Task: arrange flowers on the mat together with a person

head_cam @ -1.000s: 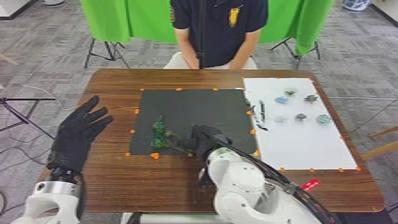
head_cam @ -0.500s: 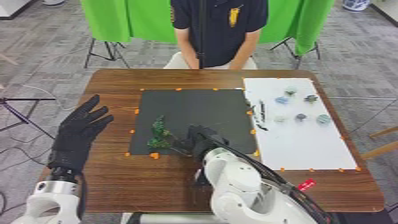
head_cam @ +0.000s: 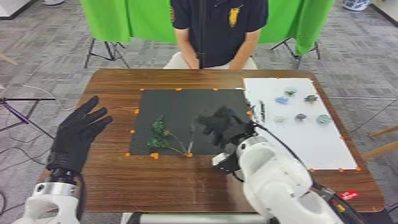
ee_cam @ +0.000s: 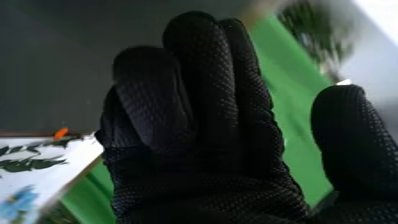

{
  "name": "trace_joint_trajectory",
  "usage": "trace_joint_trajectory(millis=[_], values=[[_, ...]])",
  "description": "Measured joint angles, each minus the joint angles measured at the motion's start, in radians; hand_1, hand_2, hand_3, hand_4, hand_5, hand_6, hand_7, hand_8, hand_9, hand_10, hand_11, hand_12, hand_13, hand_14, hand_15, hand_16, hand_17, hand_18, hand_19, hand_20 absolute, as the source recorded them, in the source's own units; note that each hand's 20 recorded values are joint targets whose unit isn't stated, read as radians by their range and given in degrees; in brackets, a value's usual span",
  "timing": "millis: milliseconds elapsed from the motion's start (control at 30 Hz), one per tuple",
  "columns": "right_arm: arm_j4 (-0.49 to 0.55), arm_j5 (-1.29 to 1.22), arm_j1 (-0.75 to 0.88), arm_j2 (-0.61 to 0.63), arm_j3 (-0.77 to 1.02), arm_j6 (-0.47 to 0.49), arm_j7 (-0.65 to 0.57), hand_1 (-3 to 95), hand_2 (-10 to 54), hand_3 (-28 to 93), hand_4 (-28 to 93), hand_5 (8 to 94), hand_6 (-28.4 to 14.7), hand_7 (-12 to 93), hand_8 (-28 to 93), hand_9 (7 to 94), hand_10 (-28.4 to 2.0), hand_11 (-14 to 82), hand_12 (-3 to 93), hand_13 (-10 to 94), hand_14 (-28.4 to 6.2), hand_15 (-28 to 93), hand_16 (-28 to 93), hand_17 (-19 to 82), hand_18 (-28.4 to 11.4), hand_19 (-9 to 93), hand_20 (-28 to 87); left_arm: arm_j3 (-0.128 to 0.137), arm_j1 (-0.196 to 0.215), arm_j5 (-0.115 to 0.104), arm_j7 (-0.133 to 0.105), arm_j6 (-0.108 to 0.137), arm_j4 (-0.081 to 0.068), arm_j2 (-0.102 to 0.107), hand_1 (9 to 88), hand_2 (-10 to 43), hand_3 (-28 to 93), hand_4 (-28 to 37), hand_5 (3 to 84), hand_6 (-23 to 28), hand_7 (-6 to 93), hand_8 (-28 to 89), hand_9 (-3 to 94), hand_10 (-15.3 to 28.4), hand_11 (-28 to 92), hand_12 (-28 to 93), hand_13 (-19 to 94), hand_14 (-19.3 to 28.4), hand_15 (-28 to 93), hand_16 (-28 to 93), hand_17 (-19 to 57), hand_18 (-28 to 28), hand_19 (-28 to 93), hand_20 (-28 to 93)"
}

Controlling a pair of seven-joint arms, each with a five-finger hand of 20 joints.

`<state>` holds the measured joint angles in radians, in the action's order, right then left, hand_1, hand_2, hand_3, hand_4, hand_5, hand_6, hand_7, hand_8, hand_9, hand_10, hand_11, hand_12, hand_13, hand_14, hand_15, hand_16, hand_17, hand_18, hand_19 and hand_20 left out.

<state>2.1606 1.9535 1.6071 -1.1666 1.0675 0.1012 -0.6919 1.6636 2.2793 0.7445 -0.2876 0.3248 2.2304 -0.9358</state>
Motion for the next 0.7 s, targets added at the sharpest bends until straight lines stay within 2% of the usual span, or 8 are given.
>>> trace_joint_trajectory(millis=[100,167,233,300,367,500,600,700], values=[[0.012,-0.197,0.063,0.037,0.16,-0.108,0.146,15.2,16.5,74,-24,71.1,-6.3,15,-11,71.4,-20.8,32.7,18.1,57,-20.6,65,13,20,-23.6,78,35,-0.004,-0.002,-0.001,-0.016,0.0,-0.002,0.001,23.7,3.7,81,-24.0,36.1,3.9,12.7,-10,35.3,17.1,20,9,28,26.2,46,-5,-9.5,21.7,44,13],[0.011,-0.304,0.117,0.085,0.265,-0.198,0.261,14.3,16.5,76,-25,66.7,-5.8,15,-12,66.2,-21.4,31.3,17.2,50,-21.1,62,11,17,-22.4,72,34,-0.01,-0.005,-0.005,-0.035,0.0,-0.005,0.002,23.5,3.6,81,-24.1,36.1,3.7,12.8,-10,35.4,17.2,20,9,28,26.6,48,-7,-9.3,22.0,44,13],[0.005,-0.372,0.171,0.13,0.355,-0.252,0.356,12.9,16.5,79,-27,63.1,-4.9,16,-12,62.3,-20.2,27.5,15.5,46,-20.6,54,9,14,-21.7,65,31,-0.016,-0.006,-0.011,-0.056,0.0,-0.009,0.004,23.5,3.6,81,-24.2,36.1,3.6,12.9,-10,35.5,17.2,20,9,28,26.0,45,-8,-9.2,22.1,44,13],[-0.009,-0.442,0.234,0.165,0.458,-0.257,0.445,11.9,16.3,80,-28,61.1,-4.0,15,-12,60.7,-19.1,24.2,14.6,44,-20.1,47,9,12,-21.5,61,29,-0.023,-0.008,-0.017,-0.073,0.0,-0.014,0.004,23.4,3.7,81,-24.4,36.1,3.6,12.9,-10,35.5,17.1,20,9,28,25.5,43,-8,-9.2,22.1,44,13],[-0.021,-0.531,0.301,0.186,0.558,-0.236,0.524,11.1,16.0,81,-28,57.9,-2.9,14,-12,57.6,-18.2,18.9,13.8,42,-19.7,40,10,10,-20.9,57,27,-0.025,-0.009,-0.018,-0.075,-0.001,-0.018,0.003,23.3,3.6,81,-24.5,36.1,3.5,12.8,-10,35.5,17.0,19,9,28,25.2,41,-8,-9.2,22.1,44,13],[-0.021,-0.751,0.428,0.198,0.667,-0.221,0.656,8.9,15.8,81,-28,49.2,-1.3,13,-12,49.7,-16.2,11.4,13.0,37,-19.7,29,13,6,-20.7,50,23,-0.025,-0.002,-0.021,-0.075,-0.001,-0.019,0.0,23.0,3.5,81,-25.3,35.2,2.7,12.8,-10,34.4,15.2,16,8,27,23.0,29,-4,-9.5,20.5,39,10],[-0.011,-0.897,0.502,0.189,0.679,-0.213,0.709,8.2,15.6,81,-28,42.1,0.8,12,-12,44.4,-14.0,6.7,12.8,34,-19.3,23,14,4,-20.7,46,21,-0.027,0.003,-0.025,-0.081,0.0,-0.023,0.0,22.7,3.5,81,-25.7,34.6,2.2,12.8,-10,33.7,14.6,15,8,27,22.2,26,-4,-9.7,20.1,37,10],[0.001,-1.023,0.554,0.153,0.679,-0.193,0.713,8.1,15.3,81,-28,40.3,1.5,12,-12,43.5,-13.6,6.0,13.1,33,-19.3,21,16,3,-20.6,45,20,-0.039,0.001,-0.027,-0.084,-0.001,-0.031,0.0,22.5,3.5,81,-25.8,34.3,2.0,12.8,-10,33.6,14.5,15,8,27,22.4,26,-3,-9.8,20.2,37,10]])
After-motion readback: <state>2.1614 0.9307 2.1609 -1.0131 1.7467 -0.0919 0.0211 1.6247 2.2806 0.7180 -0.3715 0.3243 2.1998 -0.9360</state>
